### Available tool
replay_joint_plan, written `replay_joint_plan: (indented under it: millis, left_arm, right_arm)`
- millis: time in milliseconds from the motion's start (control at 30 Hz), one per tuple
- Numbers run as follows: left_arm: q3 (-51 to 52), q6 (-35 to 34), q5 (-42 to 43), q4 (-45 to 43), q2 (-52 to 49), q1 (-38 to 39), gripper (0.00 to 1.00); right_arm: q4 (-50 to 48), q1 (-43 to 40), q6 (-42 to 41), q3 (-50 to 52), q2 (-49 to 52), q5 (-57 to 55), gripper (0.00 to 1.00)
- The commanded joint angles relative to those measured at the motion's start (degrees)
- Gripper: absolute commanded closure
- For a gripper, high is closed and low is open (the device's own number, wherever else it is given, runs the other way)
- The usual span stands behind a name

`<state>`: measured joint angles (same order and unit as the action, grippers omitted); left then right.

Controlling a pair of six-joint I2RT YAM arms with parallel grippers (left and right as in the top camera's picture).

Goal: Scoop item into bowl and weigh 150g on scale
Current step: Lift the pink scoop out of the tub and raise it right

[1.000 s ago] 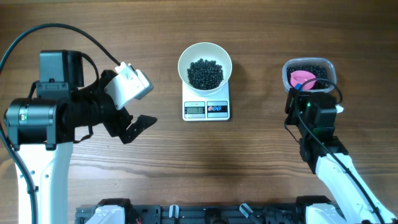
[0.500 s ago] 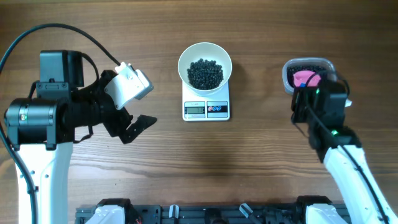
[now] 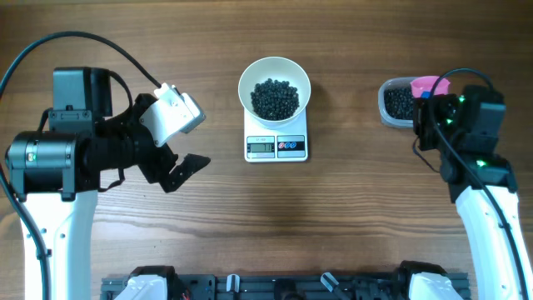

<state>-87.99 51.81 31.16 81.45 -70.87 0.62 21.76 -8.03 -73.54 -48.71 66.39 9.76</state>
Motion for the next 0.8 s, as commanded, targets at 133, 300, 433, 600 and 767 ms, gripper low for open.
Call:
replay_joint_plan:
  millis: [133, 300, 433, 600, 767]
  left_arm:
    - [-0.8, 0.9, 0.0, 0.0, 0.2, -0.4, 0.0]
    - [-0.8, 0.9, 0.0, 0.0, 0.2, -0.4, 0.0]
    - [-0.8, 0.9, 0.0, 0.0, 0.2, -0.4, 0.0]
    - [-0.8, 0.9, 0.0, 0.0, 0.2, -0.4, 0.0]
    - [-0.8, 0.9, 0.0, 0.0, 0.2, -0.4, 0.0]
  right_arm:
    - [9.9, -6.6, 16.8, -8.8, -0.6, 9.3, 0.95]
    - [19.8, -8.9, 25.7, -16.7, -0.1, 10.9, 0.95]
    - [24.1, -9.0, 28.7, -20.5, 0.8, 12.7, 0.95]
    - [26.5, -9.0, 31.7, -20.8, 1.4, 15.9, 0.95]
    - [29.6, -9.0, 33.1, -22.5, 1.7, 16.0, 0.95]
